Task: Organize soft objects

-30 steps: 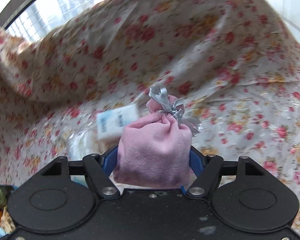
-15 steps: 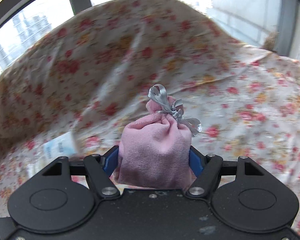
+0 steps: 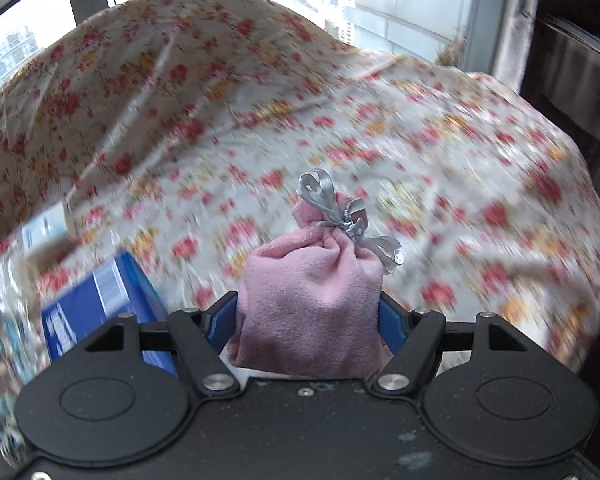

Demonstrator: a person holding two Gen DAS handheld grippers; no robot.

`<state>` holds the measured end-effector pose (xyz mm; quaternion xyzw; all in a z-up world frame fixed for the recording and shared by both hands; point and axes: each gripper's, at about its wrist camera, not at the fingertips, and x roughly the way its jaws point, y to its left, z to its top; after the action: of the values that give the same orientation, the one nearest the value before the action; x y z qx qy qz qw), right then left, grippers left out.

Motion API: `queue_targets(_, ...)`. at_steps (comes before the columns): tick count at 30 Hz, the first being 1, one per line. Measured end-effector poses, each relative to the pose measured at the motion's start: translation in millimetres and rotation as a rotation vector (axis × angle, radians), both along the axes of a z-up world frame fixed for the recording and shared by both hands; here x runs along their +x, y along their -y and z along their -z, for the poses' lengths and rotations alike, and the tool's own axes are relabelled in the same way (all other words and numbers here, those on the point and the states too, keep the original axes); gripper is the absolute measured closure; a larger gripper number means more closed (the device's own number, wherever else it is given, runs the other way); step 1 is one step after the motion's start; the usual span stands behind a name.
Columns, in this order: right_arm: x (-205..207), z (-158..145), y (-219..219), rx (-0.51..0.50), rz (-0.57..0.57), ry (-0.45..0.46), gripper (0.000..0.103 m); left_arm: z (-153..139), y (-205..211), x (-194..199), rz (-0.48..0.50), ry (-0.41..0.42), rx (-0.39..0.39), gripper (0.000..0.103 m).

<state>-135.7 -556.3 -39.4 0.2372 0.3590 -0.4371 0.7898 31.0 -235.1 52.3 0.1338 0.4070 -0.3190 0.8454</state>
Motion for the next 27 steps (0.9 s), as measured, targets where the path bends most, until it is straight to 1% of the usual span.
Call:
queue_targets(5,-29,6,-29,0.026,0.015,-0.01,0.032,-1,-2,-10,0.009,0.002,-0.004,0.019)
queue_targets(10,-45,9,-57,0.052,0.015,-0.014,0.032,-4,-7,-19,0.017,0.01,-0.009,0.019)
queue_targets(13,-55,8,-75,0.071,0.01,0.005,0.032,-5,-8,-23,0.019,0.018,-0.007,0.019)
queue_targets(23,-69,2,-123,0.135,-0.022,0.057,0.032,-7,-6,-30,0.033,0.041,0.001,0.019)
queue_targets(27,-72,0,-140,0.159,-0.047,0.08,0.032,-10,-11,-27,0.019,0.046,-0.008,0.019)
